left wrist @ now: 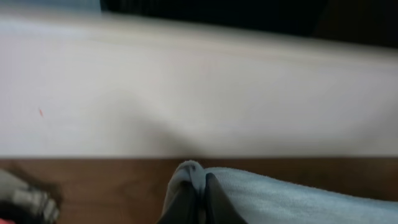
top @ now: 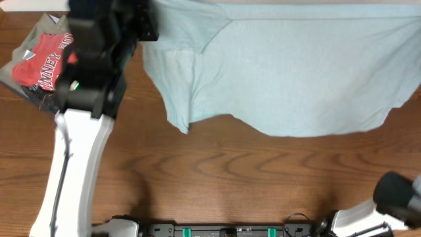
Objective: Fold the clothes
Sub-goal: 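Lift the shirt high with both grippers and shake it out, then lay the shirt down on the table's far side with both grippers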
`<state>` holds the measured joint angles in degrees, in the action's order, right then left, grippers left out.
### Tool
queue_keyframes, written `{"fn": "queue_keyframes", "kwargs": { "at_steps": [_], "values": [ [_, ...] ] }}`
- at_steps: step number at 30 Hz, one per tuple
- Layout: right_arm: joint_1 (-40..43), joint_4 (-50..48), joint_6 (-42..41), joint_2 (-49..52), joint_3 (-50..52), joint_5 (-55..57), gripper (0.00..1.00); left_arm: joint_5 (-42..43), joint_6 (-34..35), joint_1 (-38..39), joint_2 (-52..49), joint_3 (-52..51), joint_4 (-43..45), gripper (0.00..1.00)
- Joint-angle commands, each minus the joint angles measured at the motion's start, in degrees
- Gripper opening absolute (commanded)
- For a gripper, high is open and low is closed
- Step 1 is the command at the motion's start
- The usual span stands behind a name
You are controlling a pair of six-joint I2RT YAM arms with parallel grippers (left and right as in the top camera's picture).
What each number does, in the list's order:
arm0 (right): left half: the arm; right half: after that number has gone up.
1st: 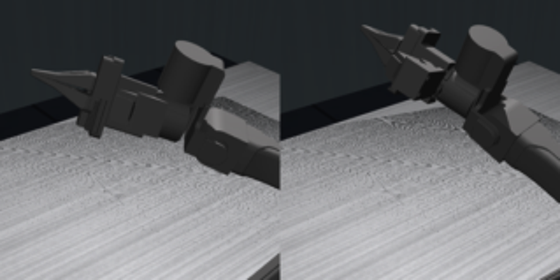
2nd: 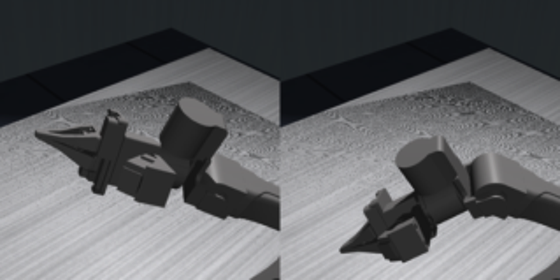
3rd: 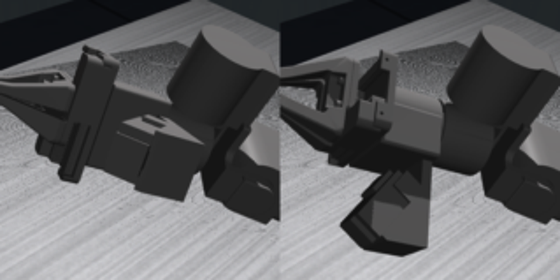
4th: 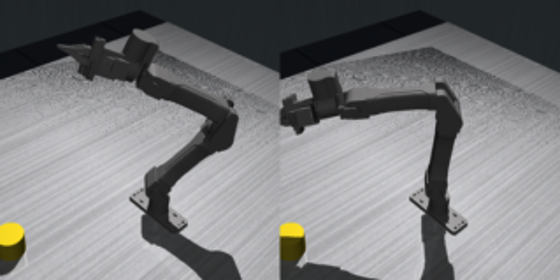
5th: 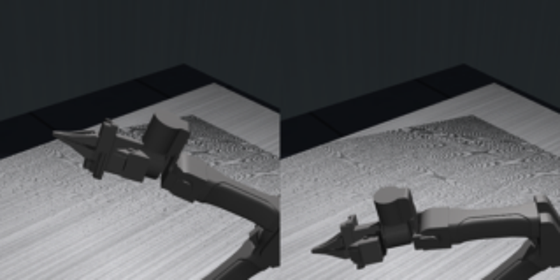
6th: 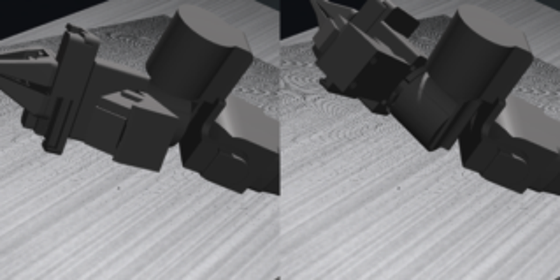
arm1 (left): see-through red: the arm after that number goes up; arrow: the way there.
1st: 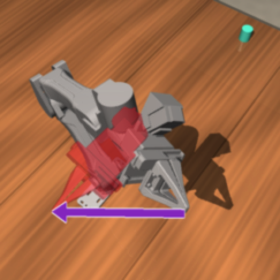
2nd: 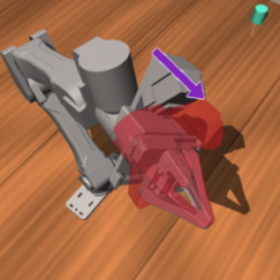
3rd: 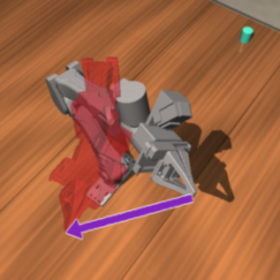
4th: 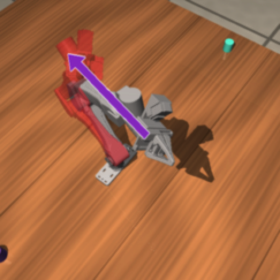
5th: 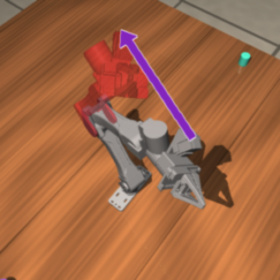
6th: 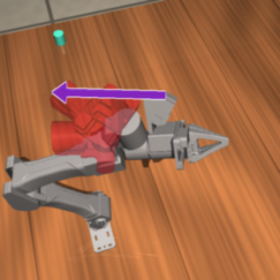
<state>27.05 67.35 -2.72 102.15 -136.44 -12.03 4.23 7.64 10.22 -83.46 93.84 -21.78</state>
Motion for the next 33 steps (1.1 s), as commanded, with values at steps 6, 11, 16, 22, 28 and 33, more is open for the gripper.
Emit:
{"fn": "queue_keyframes", "kwargs": {
  "at_steps": [6,11,16,22,28,33],
  "values": [
    [-4.3,-9.6,-1.6,14.5,-0.2,1.0,0.01,-2.2,-7.5,-0.7,-14.8,1.1,15.8,0.06],
    [-4.7,-28.8,-11.8,17.6,-0.2,1.0,0.01,-9.9,-7.4,-0.9,-19.2,2.2,32.5,0.06],
    [-4.4,-45.0,-16.2,15.4,-1.2,1.0,0.01,-15.5,-7.4,-1.8,-19.2,8.0,43.1,0.06],
    [-2.9,-45.1,-15.7,10.5,-1.9,6.3,0.01,-15.3,-7.4,-4.2,-19.0,18.8,39.5,0.06],
    [-1.7,-28.5,-7.7,10.3,-1.8,8.4,0.01,-9.1,-7.0,-4.3,-17.1,20.8,16.1,0.06],
    [-1.7,-12.8,-5.3,13.4,-0.8,18.3,0.01,-4.3,-0.8,-4.3,-18.0,20.8,-12.0,0.06]
  ]
}}
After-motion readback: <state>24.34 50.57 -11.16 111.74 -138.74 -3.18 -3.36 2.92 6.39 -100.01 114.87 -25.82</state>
